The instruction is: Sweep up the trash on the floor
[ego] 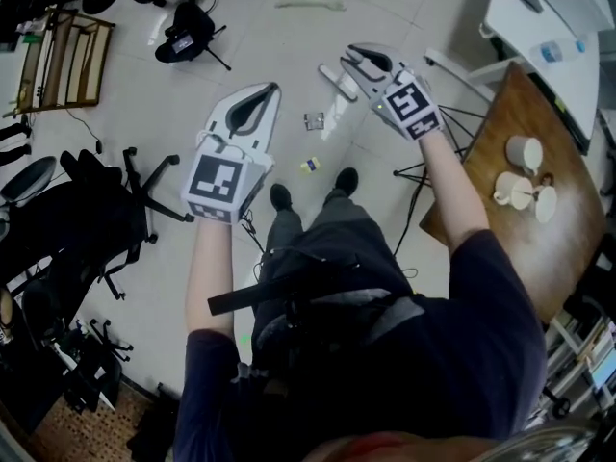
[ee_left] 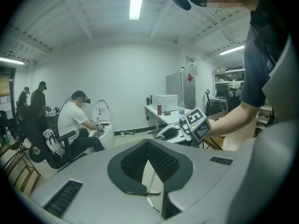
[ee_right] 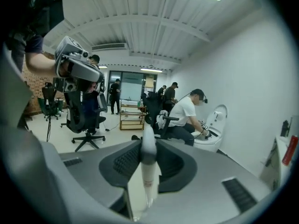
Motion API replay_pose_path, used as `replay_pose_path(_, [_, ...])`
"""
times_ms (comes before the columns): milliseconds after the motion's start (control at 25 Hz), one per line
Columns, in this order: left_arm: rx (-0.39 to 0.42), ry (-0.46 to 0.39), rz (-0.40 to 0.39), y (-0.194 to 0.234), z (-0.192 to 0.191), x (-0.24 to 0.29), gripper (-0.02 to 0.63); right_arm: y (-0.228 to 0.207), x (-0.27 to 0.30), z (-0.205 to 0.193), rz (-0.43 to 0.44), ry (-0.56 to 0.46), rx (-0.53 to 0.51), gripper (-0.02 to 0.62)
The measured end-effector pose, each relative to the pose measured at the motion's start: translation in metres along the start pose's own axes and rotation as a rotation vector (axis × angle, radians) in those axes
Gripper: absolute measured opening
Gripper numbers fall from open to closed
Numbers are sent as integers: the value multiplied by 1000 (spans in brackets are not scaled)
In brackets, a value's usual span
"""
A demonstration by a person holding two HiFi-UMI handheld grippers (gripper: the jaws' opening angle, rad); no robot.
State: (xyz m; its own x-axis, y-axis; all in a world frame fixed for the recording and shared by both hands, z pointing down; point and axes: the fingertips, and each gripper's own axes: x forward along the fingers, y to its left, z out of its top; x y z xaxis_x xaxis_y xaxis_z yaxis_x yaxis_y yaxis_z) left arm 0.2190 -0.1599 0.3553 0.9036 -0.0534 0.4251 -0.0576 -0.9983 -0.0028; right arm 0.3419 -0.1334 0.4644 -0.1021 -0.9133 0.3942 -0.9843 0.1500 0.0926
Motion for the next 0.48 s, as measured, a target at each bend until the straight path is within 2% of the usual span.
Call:
replay_pose_path(120, [3, -2, -12, 17, -21, -5, 0, 23, 22, 5, 30, 0, -3, 114])
replay_pose_path(320, [22, 12, -82, 41, -61, -4, 0, 56, 52, 14, 86, 26, 28, 114])
replay_pose_path(400, [32, 28, -125, 48, -76, 3, 0, 62, 58, 17, 88, 44, 31, 114])
replay_pose_path(480, [18, 53, -205, 46, -92, 14, 9, 67, 63, 20, 86, 57, 36, 114])
